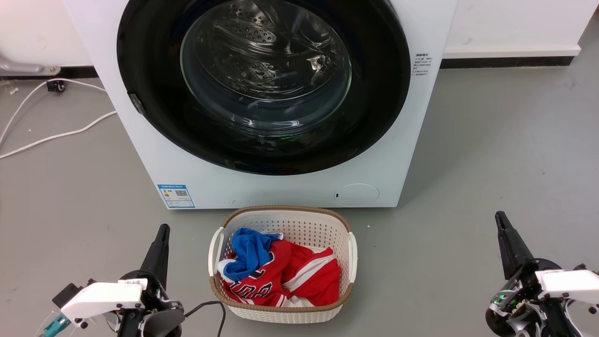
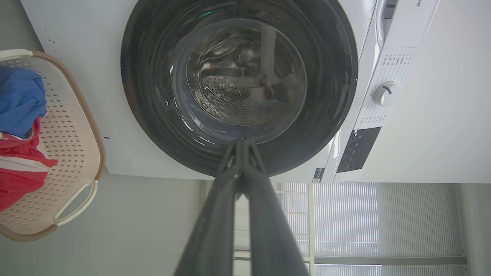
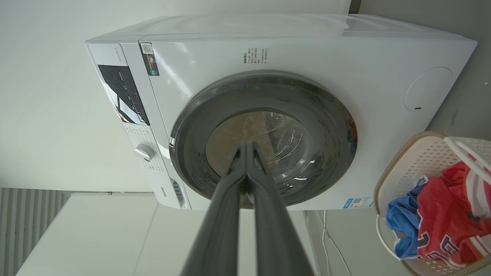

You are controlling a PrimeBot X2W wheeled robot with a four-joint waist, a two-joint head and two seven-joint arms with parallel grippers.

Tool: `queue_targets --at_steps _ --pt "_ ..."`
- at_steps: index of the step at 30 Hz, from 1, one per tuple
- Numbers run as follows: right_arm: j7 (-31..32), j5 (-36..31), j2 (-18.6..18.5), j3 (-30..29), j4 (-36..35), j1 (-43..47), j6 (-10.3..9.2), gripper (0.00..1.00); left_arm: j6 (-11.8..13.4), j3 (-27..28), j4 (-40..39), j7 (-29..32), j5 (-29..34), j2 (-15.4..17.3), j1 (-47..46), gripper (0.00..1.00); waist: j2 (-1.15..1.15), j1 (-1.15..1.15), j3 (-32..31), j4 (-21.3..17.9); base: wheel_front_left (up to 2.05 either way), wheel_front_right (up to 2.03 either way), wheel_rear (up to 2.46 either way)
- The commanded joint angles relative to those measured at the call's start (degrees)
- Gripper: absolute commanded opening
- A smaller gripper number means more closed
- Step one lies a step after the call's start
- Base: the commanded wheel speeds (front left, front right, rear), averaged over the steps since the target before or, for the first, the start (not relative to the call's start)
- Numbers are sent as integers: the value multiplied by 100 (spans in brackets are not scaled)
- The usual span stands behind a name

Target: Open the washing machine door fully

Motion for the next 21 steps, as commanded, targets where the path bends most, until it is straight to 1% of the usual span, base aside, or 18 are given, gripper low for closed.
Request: queue_targets --at_steps 1,19,20,21 --pt "9 -7 19 -6 4 -64 17 0 -17 23 3 20 32 -14 -49 0 0 0 0 0 0 0 0" --pt "10 -8 20 -7 4 -65 17 0 -17 23 3 21 33 -14 -49 0 0 0 0 0 0 0 0" --pt "-1 0 0 -1 -1 0 0 100 0 0 -1 0 2 -1 -1 100 0 0 0 0 0 0 0" --pt "-4 -1 1 3 33 24 0 100 1 -11 38 -4 -1 -3 17 100 0 0 0 0 0 0 0"
